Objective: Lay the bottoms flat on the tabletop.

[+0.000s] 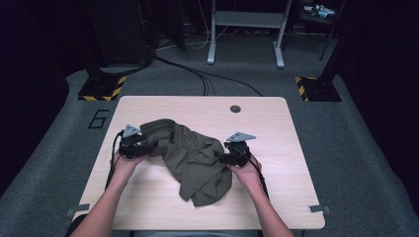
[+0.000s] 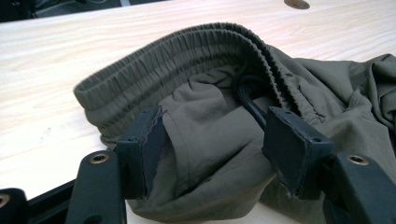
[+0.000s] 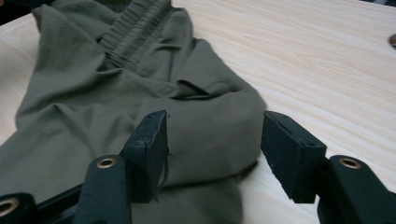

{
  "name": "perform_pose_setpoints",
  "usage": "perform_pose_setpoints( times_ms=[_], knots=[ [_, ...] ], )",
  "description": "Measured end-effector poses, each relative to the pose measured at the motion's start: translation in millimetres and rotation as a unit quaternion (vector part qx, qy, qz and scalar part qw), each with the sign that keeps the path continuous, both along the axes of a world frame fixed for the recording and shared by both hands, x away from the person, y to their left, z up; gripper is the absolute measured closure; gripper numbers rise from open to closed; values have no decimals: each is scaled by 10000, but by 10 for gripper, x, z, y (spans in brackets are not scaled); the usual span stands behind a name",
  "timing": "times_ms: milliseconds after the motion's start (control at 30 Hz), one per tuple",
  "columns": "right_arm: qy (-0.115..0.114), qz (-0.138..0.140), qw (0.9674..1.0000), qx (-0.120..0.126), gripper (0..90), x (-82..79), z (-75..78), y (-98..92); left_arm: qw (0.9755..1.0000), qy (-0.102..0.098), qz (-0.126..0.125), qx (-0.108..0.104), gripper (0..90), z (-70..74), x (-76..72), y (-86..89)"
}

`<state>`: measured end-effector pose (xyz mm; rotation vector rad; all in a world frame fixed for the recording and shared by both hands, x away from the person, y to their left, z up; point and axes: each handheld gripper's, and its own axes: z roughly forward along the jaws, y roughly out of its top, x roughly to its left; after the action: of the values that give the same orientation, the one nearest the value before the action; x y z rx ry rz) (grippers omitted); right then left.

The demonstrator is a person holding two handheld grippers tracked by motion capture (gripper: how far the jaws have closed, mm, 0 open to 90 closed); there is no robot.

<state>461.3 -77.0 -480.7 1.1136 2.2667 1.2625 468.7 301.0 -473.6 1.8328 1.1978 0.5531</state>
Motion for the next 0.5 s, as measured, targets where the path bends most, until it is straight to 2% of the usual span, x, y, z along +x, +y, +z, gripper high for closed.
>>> perform_pose_setpoints(
  times_ms=[100,200,300,333,433,500],
  knots=[
    [-3,115,9999,-16,376,-24,-2,102,10000,83,-33,-34,361,-22,3,-21],
    [11,229,9997,-62,369,-55,-11,214,9999,101,-123,21,348,-33,-8,-58],
    [65,294,9994,-142,400,-57,-58,315,9997,147,-191,67,344,-58,-7,-86],
    [28,336,9992,-236,437,-44,-83,339,9996,180,-202,94,346,-72,-5,-95],
    [-4,348,9979,-544,585,-29,-141,384,9988,286,-200,346,363,-149,32,-87],
    [-58,351,9969,-705,720,-23,-158,385,9976,482,-235,440,365,-202,66,-62]
  ],
)
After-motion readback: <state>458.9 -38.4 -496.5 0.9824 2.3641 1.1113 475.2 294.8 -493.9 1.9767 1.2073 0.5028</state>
